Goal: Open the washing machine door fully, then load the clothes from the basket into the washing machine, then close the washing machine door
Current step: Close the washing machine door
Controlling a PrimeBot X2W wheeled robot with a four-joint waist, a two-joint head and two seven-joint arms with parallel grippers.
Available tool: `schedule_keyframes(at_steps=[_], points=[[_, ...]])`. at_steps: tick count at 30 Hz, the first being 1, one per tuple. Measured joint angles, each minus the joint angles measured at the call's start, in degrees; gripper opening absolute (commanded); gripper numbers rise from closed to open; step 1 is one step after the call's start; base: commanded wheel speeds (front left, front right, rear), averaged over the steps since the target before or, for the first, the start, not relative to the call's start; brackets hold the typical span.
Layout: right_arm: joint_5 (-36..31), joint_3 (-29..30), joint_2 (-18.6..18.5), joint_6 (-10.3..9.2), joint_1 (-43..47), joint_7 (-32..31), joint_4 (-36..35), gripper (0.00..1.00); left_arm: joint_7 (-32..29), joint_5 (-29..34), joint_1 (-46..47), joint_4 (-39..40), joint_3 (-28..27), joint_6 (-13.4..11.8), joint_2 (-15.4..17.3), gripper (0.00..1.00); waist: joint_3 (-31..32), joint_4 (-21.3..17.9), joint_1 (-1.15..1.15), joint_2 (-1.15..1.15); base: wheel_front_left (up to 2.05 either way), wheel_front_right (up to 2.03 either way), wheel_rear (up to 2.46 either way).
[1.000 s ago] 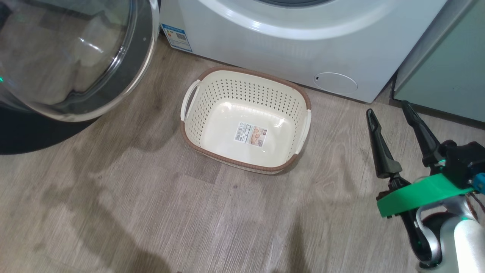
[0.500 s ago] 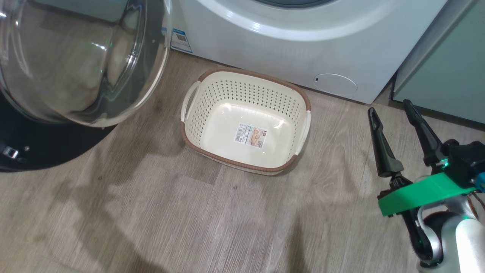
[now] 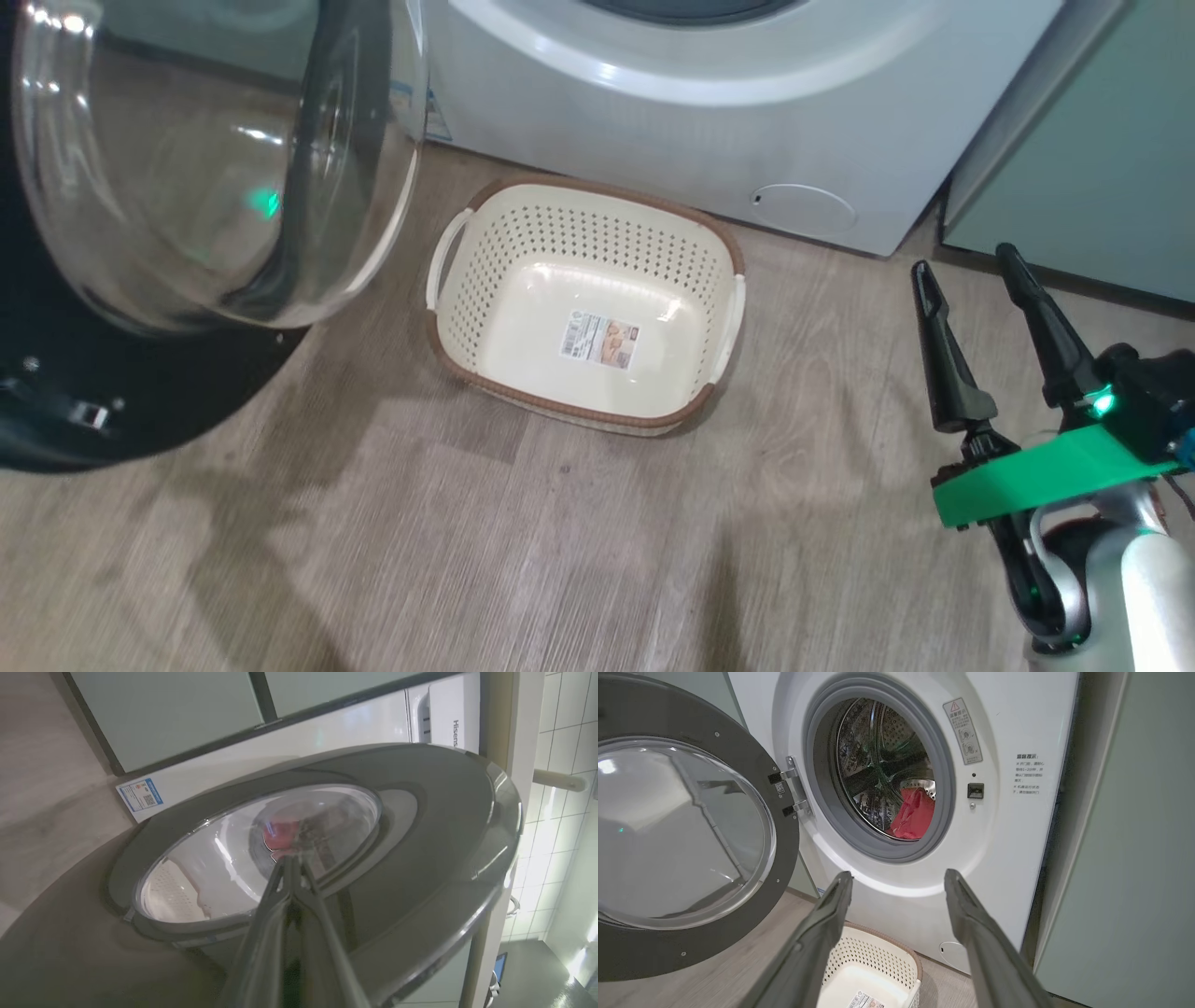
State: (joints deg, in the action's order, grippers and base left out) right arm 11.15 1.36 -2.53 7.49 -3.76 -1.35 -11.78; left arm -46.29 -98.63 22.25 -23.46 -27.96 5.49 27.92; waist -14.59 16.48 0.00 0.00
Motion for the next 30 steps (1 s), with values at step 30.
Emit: schedule_keyframes(at_steps=[30], points=[[5.33, -1.07, -0.01, 0.0, -0.12, 7.53, 5.8, 1.0, -10.79, -5.66, -15.83, 29.18, 3.74, -6.25, -6.17, 0.0, 4.35, -12.19, 0.0, 0.0, 0.0, 0.0, 0.0]])
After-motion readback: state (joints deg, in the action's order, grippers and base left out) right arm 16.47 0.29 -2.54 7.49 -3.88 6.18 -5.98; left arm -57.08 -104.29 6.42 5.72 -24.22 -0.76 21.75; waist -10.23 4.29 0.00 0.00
